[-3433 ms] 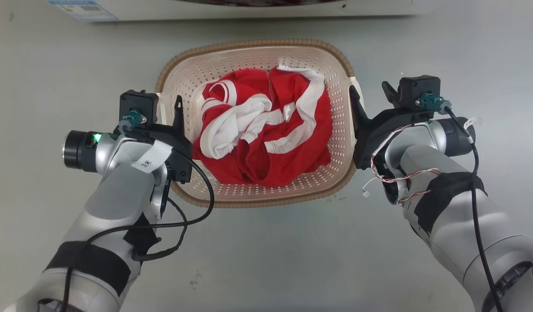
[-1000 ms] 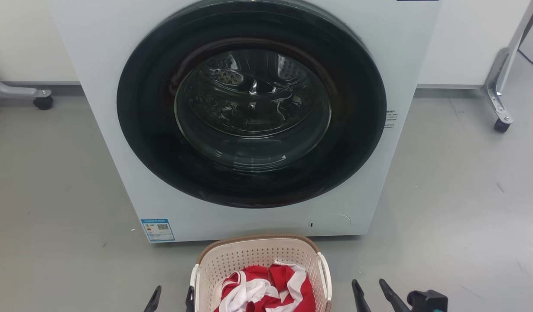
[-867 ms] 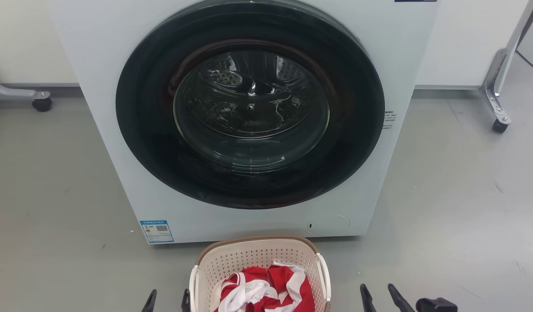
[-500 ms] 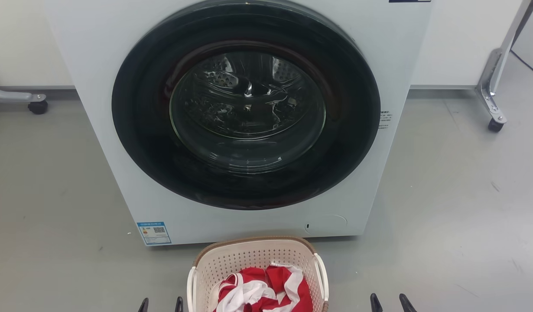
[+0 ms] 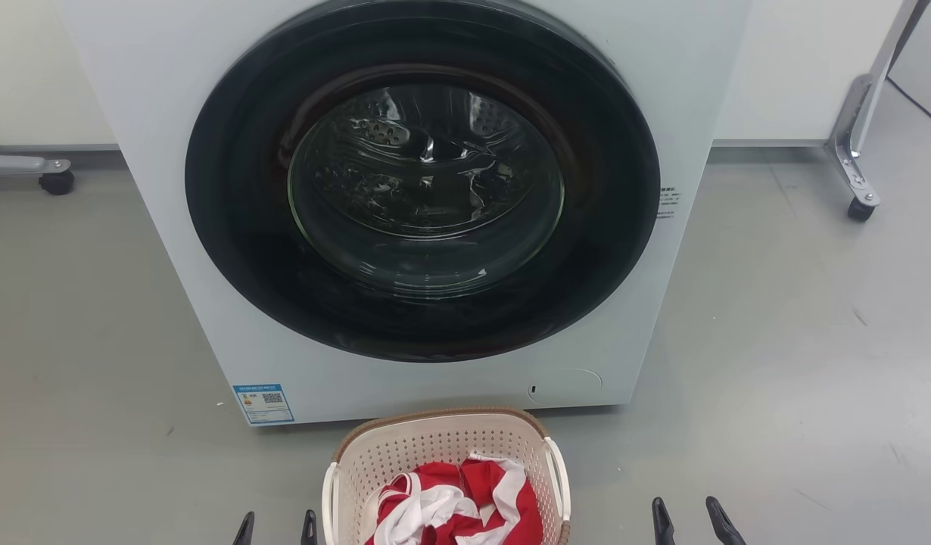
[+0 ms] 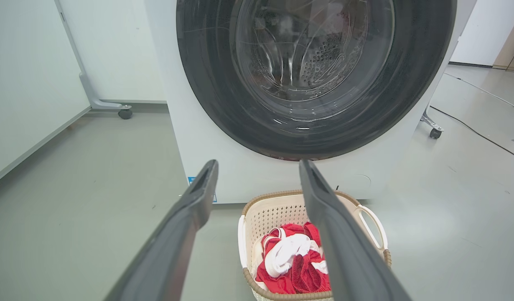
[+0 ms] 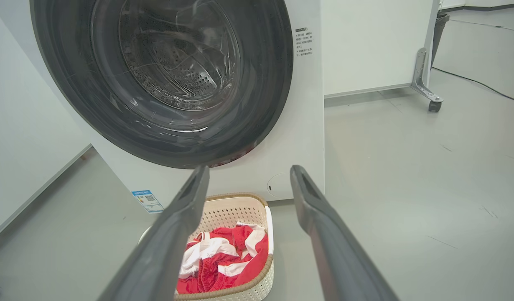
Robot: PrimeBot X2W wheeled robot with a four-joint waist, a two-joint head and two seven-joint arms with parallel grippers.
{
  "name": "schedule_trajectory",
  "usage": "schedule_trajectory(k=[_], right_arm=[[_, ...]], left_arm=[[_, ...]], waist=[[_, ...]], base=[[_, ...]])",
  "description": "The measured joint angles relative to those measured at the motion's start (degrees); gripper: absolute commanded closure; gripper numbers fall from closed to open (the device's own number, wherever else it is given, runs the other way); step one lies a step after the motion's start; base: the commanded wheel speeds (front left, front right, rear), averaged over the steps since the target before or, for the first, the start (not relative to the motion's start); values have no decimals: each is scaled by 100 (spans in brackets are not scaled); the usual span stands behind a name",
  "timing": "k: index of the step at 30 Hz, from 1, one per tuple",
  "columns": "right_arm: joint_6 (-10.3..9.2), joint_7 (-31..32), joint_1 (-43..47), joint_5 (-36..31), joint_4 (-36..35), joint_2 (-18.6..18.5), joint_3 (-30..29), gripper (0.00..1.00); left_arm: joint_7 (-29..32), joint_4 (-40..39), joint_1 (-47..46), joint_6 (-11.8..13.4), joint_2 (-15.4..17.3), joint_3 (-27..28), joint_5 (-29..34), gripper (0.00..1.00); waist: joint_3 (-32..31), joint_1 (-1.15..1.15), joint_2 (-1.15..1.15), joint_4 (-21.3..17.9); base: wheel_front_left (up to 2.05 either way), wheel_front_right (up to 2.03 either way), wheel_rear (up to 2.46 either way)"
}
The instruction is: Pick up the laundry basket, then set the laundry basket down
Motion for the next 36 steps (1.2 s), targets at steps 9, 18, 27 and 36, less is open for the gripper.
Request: schedule_trajectory(k=[9, 18, 27, 36], right_arm=[[0, 0, 91, -268, -229, 53, -132, 0], [-1, 0, 201, -352, -338, 96, -179, 0], [-1, 0, 225, -468, -396, 121, -212, 0], [2, 18, 420, -491, -57, 130, -203, 100]], left_arm=[[0, -25, 8, 0, -48, 16, 69, 0], [0, -43, 90, 0, -57, 9, 85, 0], [0, -54, 93, 0, -66, 7, 134, 0], [10, 266, 186, -7, -93, -8, 164, 100]], waist=[[14, 0, 0, -6], [15, 0, 0, 24], [5, 0, 0, 22], [-3, 1, 0, 20]], base=[[0, 0, 0], [0, 0, 0], [0, 0, 0], [0, 0, 0]])
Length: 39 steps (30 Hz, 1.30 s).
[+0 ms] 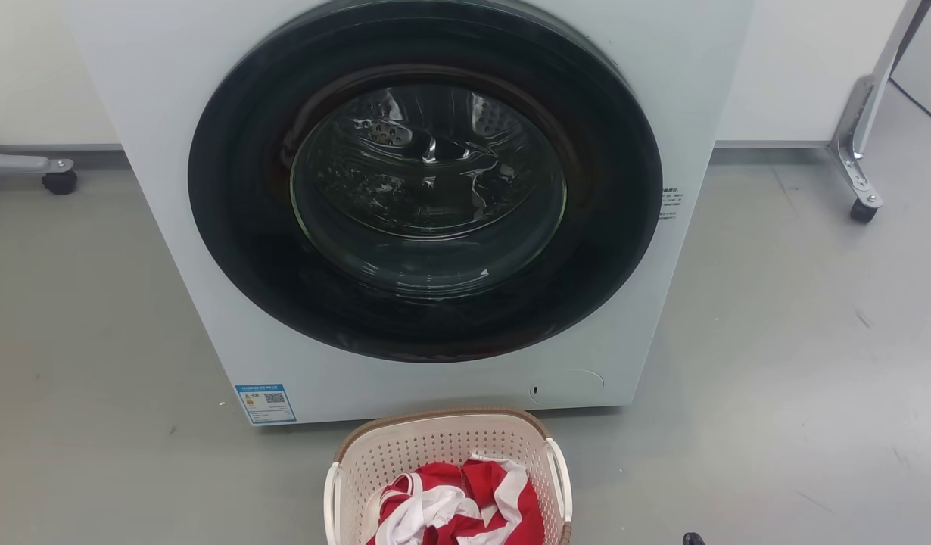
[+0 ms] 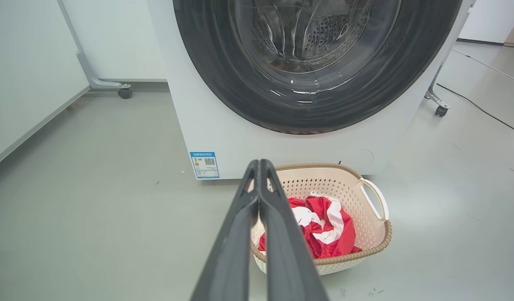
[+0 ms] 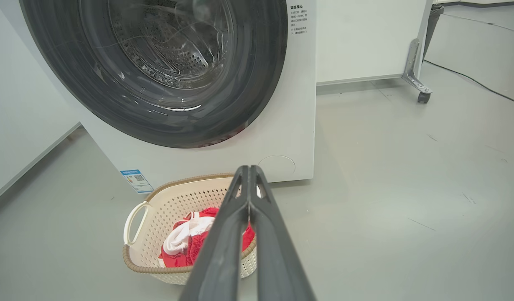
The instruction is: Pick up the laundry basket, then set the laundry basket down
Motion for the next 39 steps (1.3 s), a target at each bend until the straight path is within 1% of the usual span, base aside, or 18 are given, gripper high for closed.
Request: schedule_trajectory(k=[3, 8, 17, 19, 29, 32, 33, 39], right_arm=[[16, 25, 9, 71, 18, 1, -51, 100], [88, 107, -8, 408, 27, 2, -179, 100], [212, 345, -107, 1195, 70, 15, -425, 100], [261, 378, -143, 1377, 74, 19, -482, 100], [389, 608, -263, 2163, 146, 36, -750, 100], [426, 678, -271, 2409, 171, 41, -831, 100], [446, 706, -278, 2485, 178, 41, -857, 100], [521, 836, -385, 2940, 201, 49, -1016, 100]], left_arm=[[42, 27, 20, -35, -2, 30, -115, 100], [126, 41, 11, -105, -3, 121, -386, 100], [352, 62, -93, -230, -14, 277, -1260, 100], [400, 63, -108, -259, -16, 324, -1395, 100], [632, 75, -234, -406, -24, 500, -2245, 100], [700, 80, -254, -413, -25, 559, -2476, 100], [708, 82, -263, -460, -26, 573, -2565, 100], [859, 86, -350, -557, -35, 673, -3078, 100]], waist=[[2, 0, 0, 2], [7, 0, 0, 5], [14, 0, 0, 11], [15, 0, 0, 13], [23, 0, 0, 20], [25, 0, 0, 22], [25, 0, 0, 23], [30, 0, 0, 27]], base=[[0, 0, 0], [0, 0, 0], [0, 0, 0], [0, 0, 0], [0, 0, 0], [0, 0, 0], [0, 0, 0], [0, 0, 0]])
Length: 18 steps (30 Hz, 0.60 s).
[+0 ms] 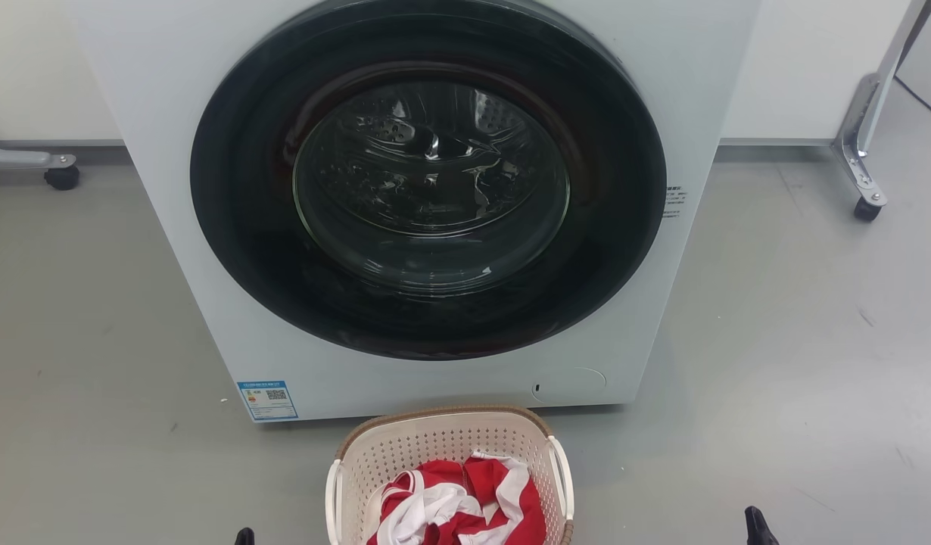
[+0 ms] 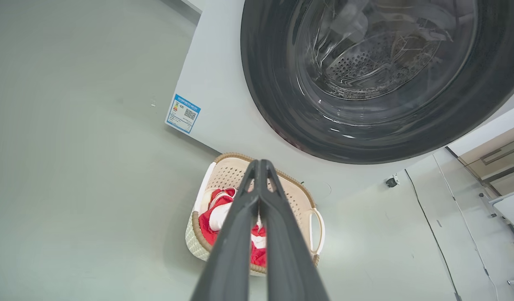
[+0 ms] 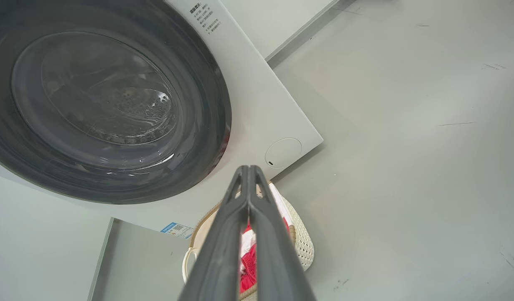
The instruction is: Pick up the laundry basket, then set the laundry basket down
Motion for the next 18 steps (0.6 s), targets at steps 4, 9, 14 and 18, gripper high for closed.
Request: schedule_trajectory(k=[4, 9, 14, 18], right_arm=[[51, 66, -8, 247, 22, 2, -78, 100], [125, 171, -104, 635, 51, 8, -211, 100], [200, 292, -136, 1087, 91, 14, -367, 100], [260, 375, -231, 1407, 123, 19, -470, 100]], left_arm=[[49, 2, -20, -36, -3, 63, -232, 100], [155, 4, -119, -104, -11, 134, -653, 100], [279, 11, -174, -197, -13, 254, -1132, 100], [354, 11, -236, -256, -15, 310, -1455, 100]], waist=[[2, 0, 0, 2], [6, 0, 0, 5], [10, 0, 0, 9], [14, 0, 0, 11]], base=[[0, 0, 0], [0, 0, 0], [0, 0, 0], [0, 0, 0]])
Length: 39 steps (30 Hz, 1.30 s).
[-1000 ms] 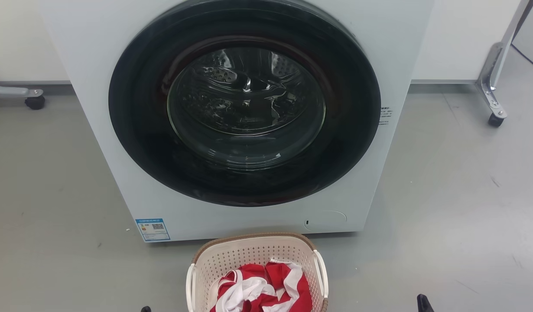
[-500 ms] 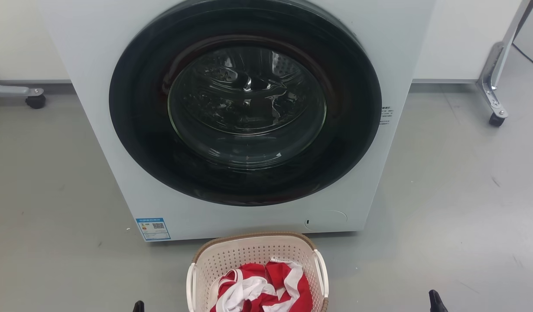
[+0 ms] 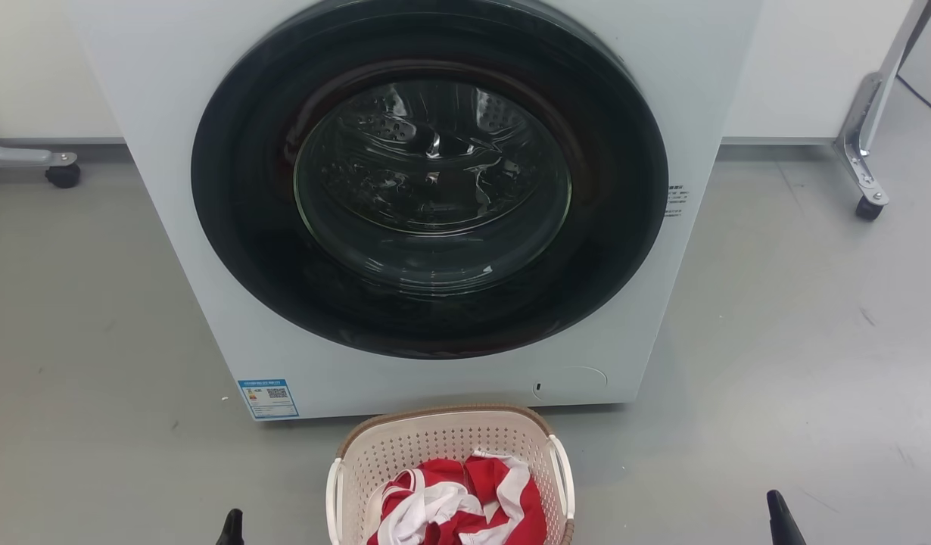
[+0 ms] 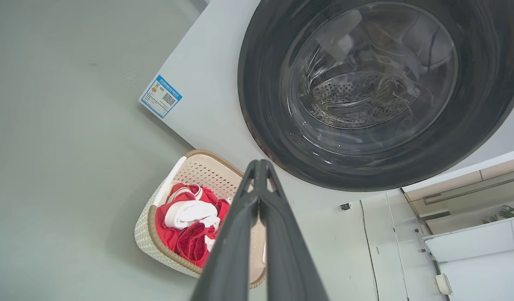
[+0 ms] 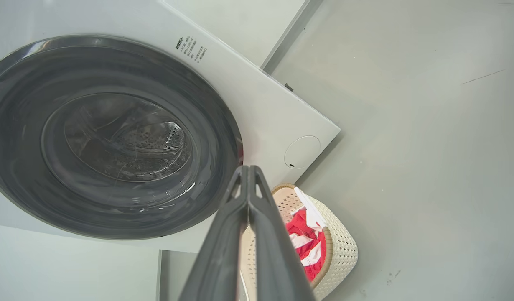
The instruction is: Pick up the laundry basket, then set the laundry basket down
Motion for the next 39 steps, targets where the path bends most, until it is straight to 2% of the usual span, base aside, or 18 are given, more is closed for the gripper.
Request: schedule_trajectory(k=[39], right_arm=[[569, 793, -486, 2996, 224, 34, -1006, 100]], left_arm=[[797, 44, -504, -554, -58, 681, -3160, 100]], waist=[[30, -1, 0, 25]], base=[[0, 0, 0]])
